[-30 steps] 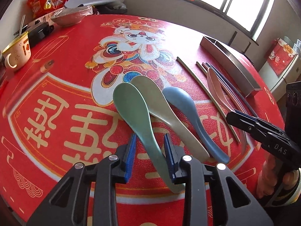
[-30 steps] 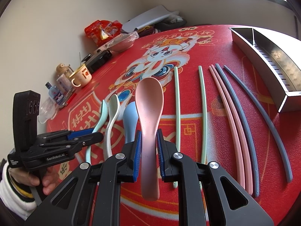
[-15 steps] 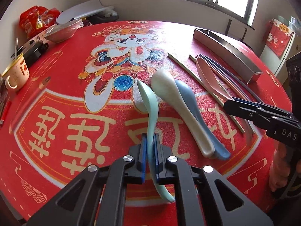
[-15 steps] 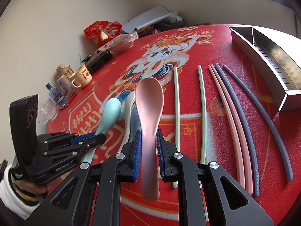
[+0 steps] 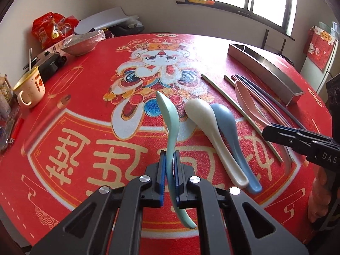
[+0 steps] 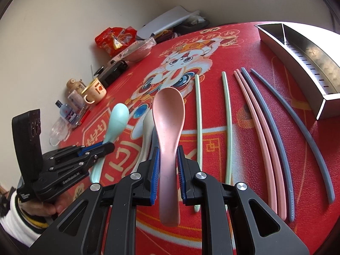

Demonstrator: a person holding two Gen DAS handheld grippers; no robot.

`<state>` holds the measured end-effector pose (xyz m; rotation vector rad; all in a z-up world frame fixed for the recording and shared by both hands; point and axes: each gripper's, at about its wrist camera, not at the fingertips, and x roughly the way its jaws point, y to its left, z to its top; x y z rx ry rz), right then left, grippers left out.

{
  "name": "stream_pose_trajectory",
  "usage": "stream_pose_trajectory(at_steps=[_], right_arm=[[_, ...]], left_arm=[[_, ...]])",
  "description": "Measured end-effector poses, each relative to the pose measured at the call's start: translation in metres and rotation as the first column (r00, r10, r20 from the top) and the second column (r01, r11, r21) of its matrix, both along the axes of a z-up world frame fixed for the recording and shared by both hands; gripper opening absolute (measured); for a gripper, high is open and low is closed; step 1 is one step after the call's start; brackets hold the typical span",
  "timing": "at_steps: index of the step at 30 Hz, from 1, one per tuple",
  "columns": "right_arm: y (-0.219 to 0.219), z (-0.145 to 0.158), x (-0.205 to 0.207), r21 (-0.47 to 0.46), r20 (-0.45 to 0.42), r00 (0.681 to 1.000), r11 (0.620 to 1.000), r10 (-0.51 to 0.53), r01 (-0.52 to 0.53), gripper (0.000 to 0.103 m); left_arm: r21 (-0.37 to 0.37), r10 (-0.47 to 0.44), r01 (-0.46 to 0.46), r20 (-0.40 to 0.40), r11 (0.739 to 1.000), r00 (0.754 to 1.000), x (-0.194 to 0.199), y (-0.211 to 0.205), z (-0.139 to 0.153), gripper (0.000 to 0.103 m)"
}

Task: Organize utensils
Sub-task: 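Grasp the pink spoon handle with the right tool and lift it, then carry the pink spoon into the steel tray and open the right tool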

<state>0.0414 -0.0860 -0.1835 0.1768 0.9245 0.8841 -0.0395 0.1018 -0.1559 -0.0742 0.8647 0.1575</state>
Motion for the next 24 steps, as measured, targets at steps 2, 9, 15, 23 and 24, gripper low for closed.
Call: stream_pose_trajectory(at_steps=[2, 9, 15, 23, 24], right_arm=[[-0.002, 0.0, 0.001, 0.006, -0.005, 1.0, 1.0, -0.007, 0.007, 0.016], [-0.007, 0.001, 0.004, 0.016, -0.004, 1.0, 0.999, -0.028, 0.028, 0.016], [-0.015, 0.006, 0.006, 0.009, 0.011, 0.998, 0.998, -0.065, 0.065, 0.016], [-0.041, 0.029, 0.017, 0.04, 0.05, 0.99, 0.991, -0.129, 0.128, 0.016], [-0.043, 0.035, 0.018, 0.045, 0.063, 0.989, 0.991, -0.132, 0.129, 0.016]], left_arm=[[0.004, 0.008, -0.008, 0.019, 1.0, 1.0, 0.0, 0.001, 0.007, 0.007], [0.008, -0.008, 0.008, 0.065, 1.0, 0.998, 0.009, -0.004, 0.024, 0.007], [-0.006, -0.039, 0.04, 0.082, 0.999, 0.996, 0.016, -0.013, 0.03, 0.007], [-0.018, -0.059, 0.062, 0.115, 0.998, 0.992, 0.023, -0.018, 0.042, 0.007], [-0.02, -0.063, 0.066, 0.119, 0.998, 0.991, 0.025, -0.019, 0.043, 0.007]])
